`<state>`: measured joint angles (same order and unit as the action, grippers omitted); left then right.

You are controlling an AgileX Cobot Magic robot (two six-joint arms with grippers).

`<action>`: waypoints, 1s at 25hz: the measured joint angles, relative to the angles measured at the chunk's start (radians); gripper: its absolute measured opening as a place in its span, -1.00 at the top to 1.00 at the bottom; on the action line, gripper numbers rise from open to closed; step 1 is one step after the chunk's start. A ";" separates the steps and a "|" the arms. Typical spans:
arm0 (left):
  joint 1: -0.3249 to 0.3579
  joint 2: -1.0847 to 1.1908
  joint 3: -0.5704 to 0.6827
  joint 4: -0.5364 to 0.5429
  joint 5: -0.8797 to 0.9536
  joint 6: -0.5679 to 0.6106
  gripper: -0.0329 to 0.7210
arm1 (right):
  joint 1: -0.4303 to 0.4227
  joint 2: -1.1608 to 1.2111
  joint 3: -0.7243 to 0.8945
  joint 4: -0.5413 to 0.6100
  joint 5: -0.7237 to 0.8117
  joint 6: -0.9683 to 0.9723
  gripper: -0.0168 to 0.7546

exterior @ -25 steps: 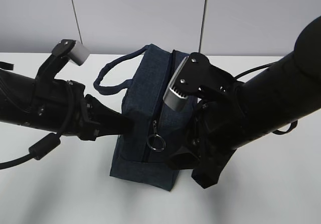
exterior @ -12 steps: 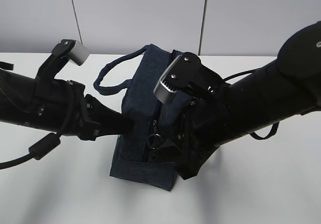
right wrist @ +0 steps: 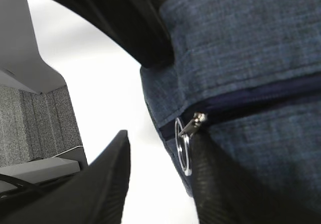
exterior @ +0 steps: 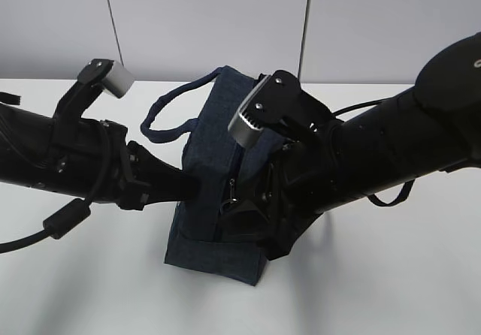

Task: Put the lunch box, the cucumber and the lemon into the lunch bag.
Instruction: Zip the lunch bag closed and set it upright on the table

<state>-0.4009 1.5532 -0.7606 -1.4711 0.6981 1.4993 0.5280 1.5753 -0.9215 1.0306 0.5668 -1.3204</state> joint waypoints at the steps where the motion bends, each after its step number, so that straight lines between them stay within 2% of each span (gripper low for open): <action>1: 0.000 0.000 0.000 0.000 0.000 0.000 0.93 | 0.000 0.002 0.000 0.001 -0.002 0.000 0.16; 9: 0.000 0.000 0.000 0.000 -0.001 0.000 0.93 | 0.000 0.066 0.000 0.053 -0.004 0.000 0.17; 16: 0.000 0.000 0.000 0.001 -0.004 0.000 0.93 | 0.000 0.069 0.000 0.089 -0.004 -0.018 0.39; 19: 0.000 0.000 0.000 0.001 -0.003 0.000 0.93 | 0.000 0.068 0.000 0.095 -0.015 -0.018 0.55; 23: 0.000 0.000 0.000 0.001 -0.003 0.000 0.93 | 0.000 0.068 0.000 0.098 -0.022 -0.018 0.94; 25: 0.000 0.000 0.000 0.001 -0.005 0.000 0.93 | 0.000 0.068 0.000 0.098 -0.022 -0.016 0.96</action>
<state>-0.4009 1.5532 -0.7606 -1.4704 0.6936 1.4993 0.5280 1.6437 -0.9215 1.1283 0.5450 -1.3361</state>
